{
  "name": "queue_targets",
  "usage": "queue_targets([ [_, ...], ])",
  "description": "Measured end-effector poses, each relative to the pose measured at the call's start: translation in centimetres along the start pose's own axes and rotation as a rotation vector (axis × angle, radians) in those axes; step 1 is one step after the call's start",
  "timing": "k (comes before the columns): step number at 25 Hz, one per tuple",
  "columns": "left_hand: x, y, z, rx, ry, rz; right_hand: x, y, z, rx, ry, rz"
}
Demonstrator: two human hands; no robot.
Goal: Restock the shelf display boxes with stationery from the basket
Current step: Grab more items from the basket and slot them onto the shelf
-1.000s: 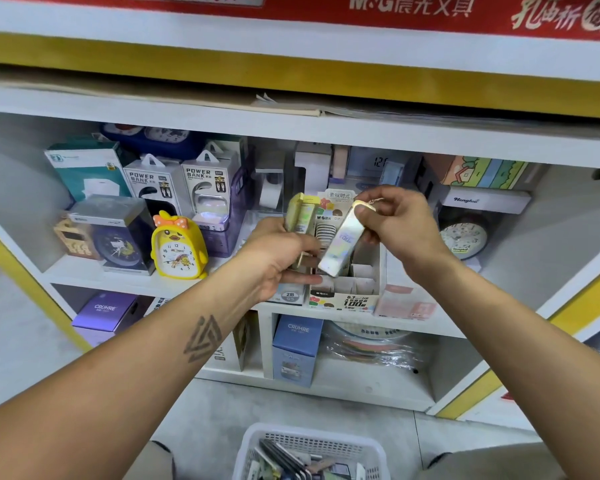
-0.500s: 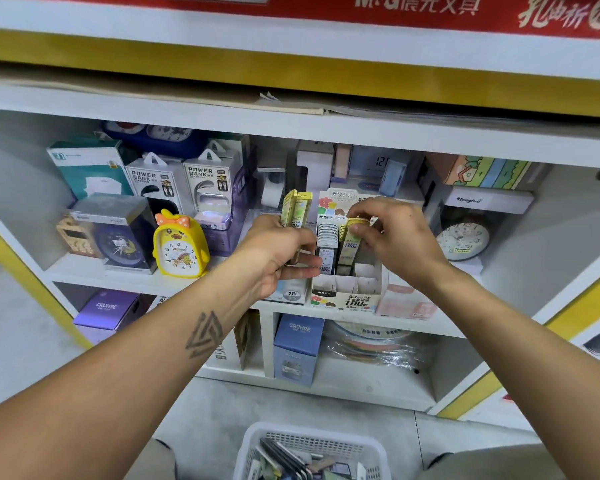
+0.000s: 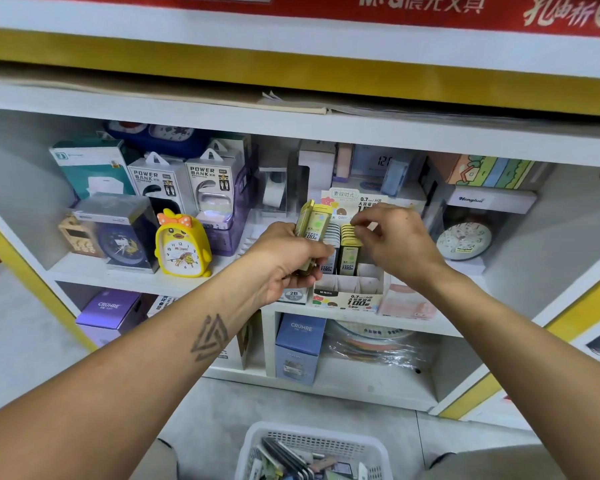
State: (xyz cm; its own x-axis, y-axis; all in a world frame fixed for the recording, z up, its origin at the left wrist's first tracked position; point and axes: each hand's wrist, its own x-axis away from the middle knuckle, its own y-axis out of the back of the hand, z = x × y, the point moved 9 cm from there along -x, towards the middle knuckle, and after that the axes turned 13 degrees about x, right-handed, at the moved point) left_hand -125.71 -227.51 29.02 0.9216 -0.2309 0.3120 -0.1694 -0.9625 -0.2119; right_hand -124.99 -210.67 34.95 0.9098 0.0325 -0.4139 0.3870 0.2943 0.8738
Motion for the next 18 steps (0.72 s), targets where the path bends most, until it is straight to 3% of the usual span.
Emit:
queue_targets([
  [3, 0.4, -1.0, 0.3, -0.003, 0.015, 0.096, 0.3, -1.5, -0.6, -0.651, -0.283, 0.149],
  [5, 0.9, -1.9, 0.5, -0.002, 0.034, 0.178, 0.3, -1.7, 0.0, -0.759, -0.298, 0.187],
  [8, 1.0, -2.1, 0.5, 0.082, 0.072, 0.205, -0.1, -0.7, -0.3, -0.793, -0.292, 0.105],
  [11, 0.4, -0.2, -0.9, 0.037, -0.020, 0.044, -0.2, 1.6, -1.6, -0.489, -0.212, -0.027],
  [14, -0.1, 1.6, -1.6, -0.116, -0.075, -0.108, 0.4, 2.0, -0.7, -0.052, -0.012, -0.030],
  [18, -0.2, 0.5, -1.0, -0.124, -0.027, -0.062, 0.7, 1.2, 0.3, 0.006, 0.072, -0.007],
])
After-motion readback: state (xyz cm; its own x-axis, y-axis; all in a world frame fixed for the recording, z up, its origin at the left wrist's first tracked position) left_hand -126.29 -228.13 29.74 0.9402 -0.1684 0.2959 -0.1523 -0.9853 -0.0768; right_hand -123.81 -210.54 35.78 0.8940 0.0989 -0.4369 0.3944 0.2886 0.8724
